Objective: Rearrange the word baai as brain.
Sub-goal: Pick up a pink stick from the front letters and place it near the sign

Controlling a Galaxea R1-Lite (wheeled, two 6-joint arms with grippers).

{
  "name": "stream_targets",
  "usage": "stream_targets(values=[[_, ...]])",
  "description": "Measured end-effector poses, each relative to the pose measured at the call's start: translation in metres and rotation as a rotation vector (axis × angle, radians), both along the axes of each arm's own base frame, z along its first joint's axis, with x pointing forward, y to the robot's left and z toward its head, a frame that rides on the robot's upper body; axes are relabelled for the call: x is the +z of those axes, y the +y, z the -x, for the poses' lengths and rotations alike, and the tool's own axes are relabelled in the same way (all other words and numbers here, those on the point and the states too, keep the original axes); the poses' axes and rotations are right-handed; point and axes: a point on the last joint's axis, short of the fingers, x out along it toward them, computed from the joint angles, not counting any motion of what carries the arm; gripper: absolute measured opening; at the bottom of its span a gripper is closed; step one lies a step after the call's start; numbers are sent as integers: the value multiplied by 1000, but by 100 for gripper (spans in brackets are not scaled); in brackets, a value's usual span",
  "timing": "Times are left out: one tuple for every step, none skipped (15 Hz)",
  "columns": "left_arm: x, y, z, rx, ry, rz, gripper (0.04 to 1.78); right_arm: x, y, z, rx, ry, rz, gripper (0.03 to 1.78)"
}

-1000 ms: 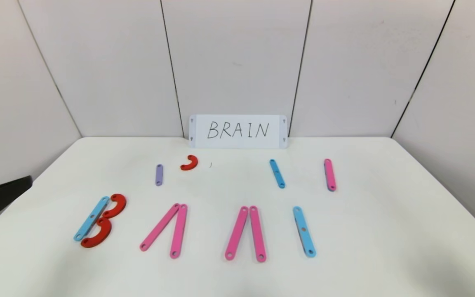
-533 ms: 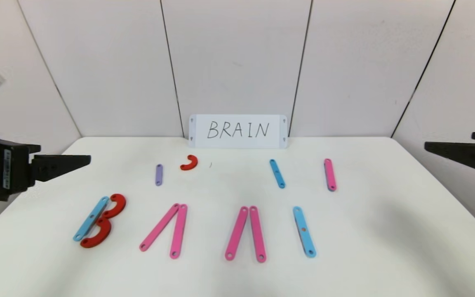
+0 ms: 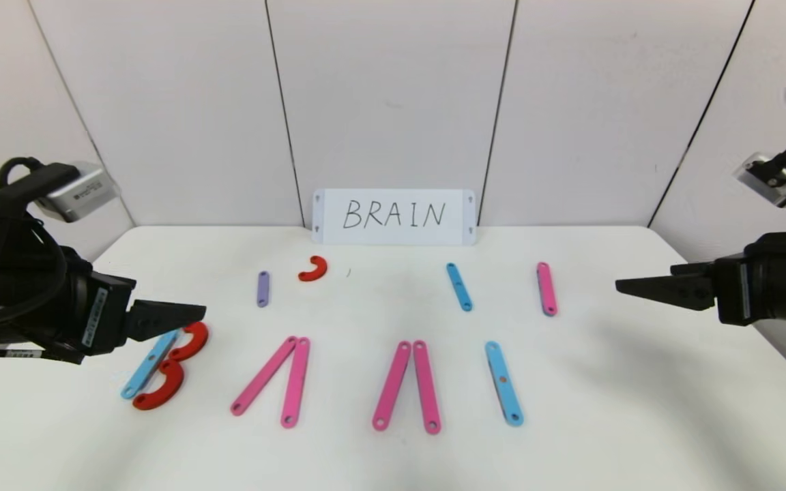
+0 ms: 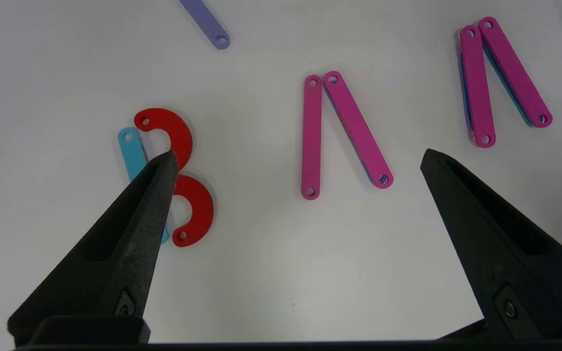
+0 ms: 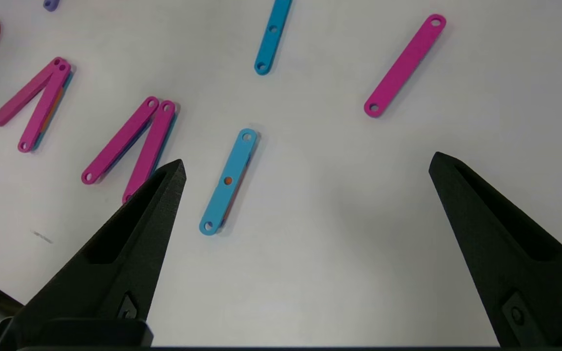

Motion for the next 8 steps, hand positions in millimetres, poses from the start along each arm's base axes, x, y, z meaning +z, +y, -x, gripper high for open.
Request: stream_targets(values=[[-4, -3, -3, -10, 20, -5, 174, -4, 2, -4, 7, 17, 2, 174], [-8, -5, -5, -18, 34, -8, 174, -7, 4, -7, 19, 31, 6, 174], [-11, -7, -6, -27, 49, -11, 174, -10, 6, -9, 30, 40, 12, 174], [-14, -9, -7, -34, 61, -15, 174, -12, 8, -11, 37, 50, 12, 174], [-16, -10, -8, -35, 77, -23, 174, -14, 9, -12, 43, 57, 13, 174], [-19, -12, -9, -35, 100, -35, 174, -16, 9, -13, 44, 64, 13, 174], [-23, -13, -10, -34, 125, -48, 174, -17, 9, -14, 46, 69, 14, 174], [-27, -15, -12, -35, 151, -63, 174, -19, 10, -15, 47, 75, 15, 174]])
